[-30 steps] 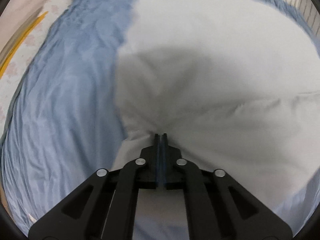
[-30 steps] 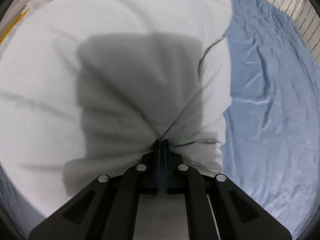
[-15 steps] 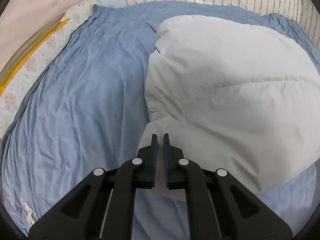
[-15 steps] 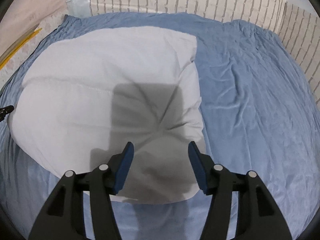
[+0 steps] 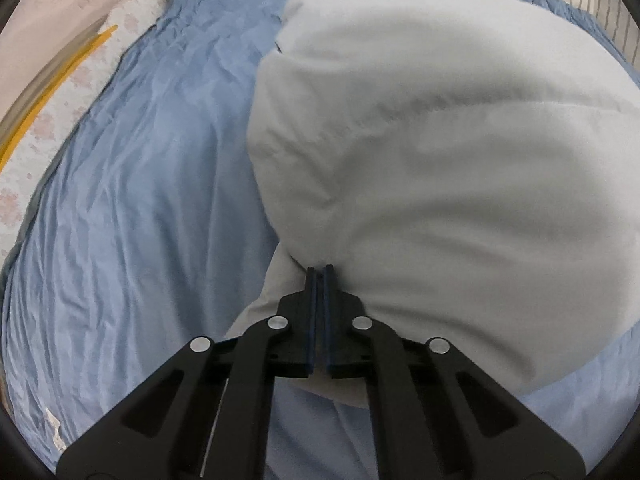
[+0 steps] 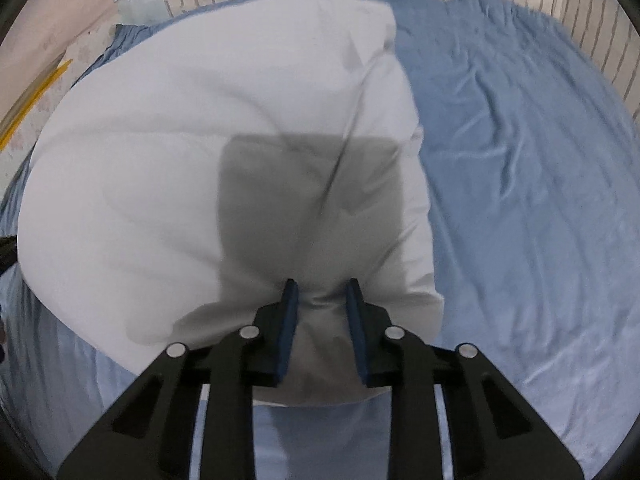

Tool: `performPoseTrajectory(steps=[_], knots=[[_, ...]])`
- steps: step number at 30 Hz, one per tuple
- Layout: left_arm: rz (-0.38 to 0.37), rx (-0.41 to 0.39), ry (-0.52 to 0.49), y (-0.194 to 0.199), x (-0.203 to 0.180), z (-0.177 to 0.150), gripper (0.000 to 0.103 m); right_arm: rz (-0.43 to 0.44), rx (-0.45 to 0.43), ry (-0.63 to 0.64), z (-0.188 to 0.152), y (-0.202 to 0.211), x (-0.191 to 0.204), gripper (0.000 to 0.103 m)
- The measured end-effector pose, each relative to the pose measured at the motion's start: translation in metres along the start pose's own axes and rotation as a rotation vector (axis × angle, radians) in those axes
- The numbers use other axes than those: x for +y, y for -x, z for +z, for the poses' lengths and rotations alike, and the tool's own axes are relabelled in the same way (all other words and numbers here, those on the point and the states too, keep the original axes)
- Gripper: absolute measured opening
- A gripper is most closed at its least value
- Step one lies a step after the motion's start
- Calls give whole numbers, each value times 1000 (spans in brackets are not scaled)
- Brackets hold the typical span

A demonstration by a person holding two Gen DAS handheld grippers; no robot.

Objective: Fold large clothes

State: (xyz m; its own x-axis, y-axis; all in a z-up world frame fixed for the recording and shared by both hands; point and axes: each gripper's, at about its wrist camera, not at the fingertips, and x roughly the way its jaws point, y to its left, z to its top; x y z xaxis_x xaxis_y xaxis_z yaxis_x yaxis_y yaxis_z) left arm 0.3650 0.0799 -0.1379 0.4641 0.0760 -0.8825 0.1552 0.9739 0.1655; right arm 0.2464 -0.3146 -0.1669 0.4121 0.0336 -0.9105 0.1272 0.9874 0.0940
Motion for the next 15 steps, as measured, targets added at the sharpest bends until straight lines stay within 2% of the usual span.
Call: performPoseTrajectory(steps=[3,10,15], knots=[[4,21,-26,-13,-9,3,0,36,21,-26,-1,-13,-2,25],[-39,43,0,-38,-10,13,0,15,49,34,12,-34,11,25],[15,59,-32,-40,-18,18,0,6,54,39,17,-36,15,25]])
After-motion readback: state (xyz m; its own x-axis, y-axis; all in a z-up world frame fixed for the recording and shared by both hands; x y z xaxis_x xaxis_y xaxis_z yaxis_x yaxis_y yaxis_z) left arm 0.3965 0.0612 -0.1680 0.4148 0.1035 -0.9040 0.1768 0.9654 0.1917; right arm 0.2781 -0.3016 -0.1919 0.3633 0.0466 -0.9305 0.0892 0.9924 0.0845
